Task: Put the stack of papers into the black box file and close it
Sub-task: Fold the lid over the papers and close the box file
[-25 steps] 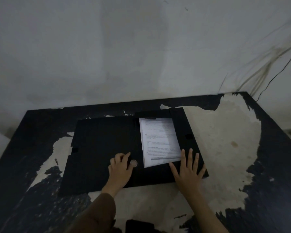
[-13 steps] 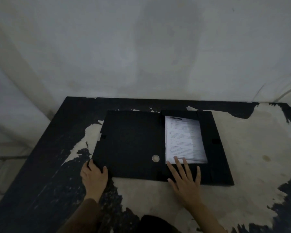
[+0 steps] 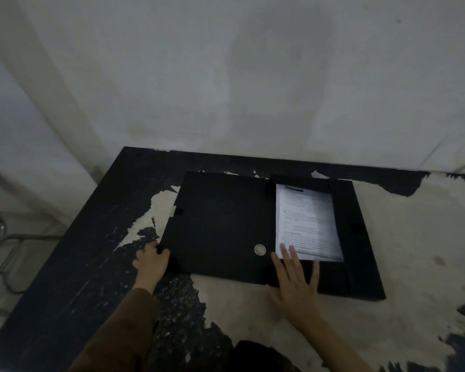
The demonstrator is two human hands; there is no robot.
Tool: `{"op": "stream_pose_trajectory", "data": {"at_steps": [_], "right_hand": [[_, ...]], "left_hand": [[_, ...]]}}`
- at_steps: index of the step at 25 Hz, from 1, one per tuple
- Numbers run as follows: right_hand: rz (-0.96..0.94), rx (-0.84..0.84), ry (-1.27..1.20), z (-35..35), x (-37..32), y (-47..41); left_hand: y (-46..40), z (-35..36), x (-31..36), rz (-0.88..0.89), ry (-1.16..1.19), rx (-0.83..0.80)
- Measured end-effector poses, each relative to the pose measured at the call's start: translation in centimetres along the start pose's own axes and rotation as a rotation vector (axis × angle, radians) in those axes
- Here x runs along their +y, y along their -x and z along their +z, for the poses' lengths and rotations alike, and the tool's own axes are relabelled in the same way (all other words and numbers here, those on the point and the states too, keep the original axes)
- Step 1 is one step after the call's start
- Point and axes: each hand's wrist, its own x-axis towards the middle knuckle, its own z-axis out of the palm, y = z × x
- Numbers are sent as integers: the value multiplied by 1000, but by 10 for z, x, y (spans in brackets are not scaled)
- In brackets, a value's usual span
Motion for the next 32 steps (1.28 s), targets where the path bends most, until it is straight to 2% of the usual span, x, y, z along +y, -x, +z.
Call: {"op": "stream_pose_trajectory", "data": {"at_steps": [2, 4, 6, 7, 10, 13, 16, 19, 21, 23, 26, 29, 32], "right_hand": [[-214, -53, 48, -3, -23, -16], [-350, -181, 1, -3, -47, -37], [-324, -434, -75, -1, -64, -57], [-322, -505, -75, 0, -68, -64], [-340, -574, -49, 8, -69, -70], [-360, -535, -62, 19, -70, -65], [-354, -419, -85, 28, -72, -59], [-330, -464, -177, 30, -69, -57], [-308, -452, -218, 26, -68, -57], [-269, -466, -319, 14, -68, -55], [-201, -458, -636, -21, -61, -56], [-188, -296, -829, -77, -43, -70], [-239, -90, -852, -136, -24, -85]], "left_hand": [[-1, -1, -2, 4, -4, -22], [0, -2, -3, 2, -22, -34], [2, -2, -4, -2, -49, -42], [3, -2, -4, 4, -65, -48], [5, -3, -6, 44, -85, -69], [8, -5, -10, 81, -134, -60], [15, -3, -10, 80, -172, -13], [25, -9, -3, 119, 29, 49], [35, -15, -1, 238, 224, 57], [49, -22, 2, 377, 313, 79], [70, -27, 16, 564, 398, 151], [100, -20, 42, 782, 420, 148], [130, 1, 70, 938, 455, -28]]}}
